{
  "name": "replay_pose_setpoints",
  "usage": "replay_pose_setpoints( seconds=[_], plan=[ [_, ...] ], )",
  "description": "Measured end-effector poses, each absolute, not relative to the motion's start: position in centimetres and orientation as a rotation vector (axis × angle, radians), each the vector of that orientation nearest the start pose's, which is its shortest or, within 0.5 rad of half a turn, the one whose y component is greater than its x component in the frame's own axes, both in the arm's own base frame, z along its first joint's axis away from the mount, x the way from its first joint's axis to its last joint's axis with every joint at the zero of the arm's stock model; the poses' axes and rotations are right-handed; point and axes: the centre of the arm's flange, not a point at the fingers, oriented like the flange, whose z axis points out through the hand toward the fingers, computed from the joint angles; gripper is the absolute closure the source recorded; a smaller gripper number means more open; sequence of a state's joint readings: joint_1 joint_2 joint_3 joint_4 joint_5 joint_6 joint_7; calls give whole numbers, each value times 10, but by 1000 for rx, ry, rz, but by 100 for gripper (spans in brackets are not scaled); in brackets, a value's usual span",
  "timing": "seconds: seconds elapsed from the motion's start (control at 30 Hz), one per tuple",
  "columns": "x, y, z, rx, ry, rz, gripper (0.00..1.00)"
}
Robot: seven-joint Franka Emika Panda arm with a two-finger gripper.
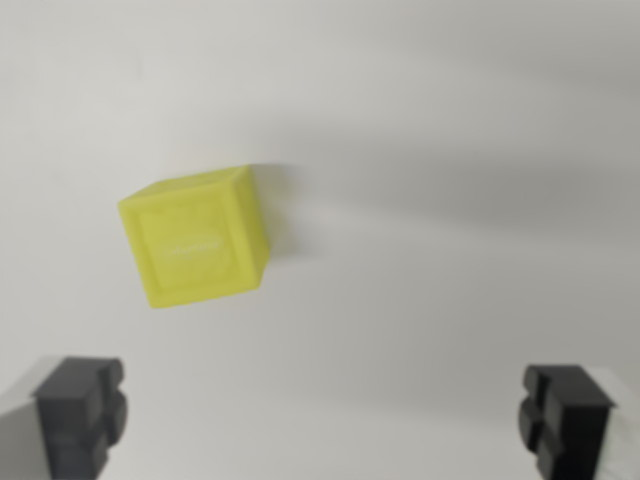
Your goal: Pick yellow cube
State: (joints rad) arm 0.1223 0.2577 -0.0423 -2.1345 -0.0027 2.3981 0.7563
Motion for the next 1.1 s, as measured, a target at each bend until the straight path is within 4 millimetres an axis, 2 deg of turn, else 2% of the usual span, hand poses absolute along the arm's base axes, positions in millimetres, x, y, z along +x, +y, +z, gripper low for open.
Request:
replay_pose_setpoints(
  seconds=[1.1],
  plan=[
    [562, 73, 231, -3013, 909, -9, 0]
  ],
)
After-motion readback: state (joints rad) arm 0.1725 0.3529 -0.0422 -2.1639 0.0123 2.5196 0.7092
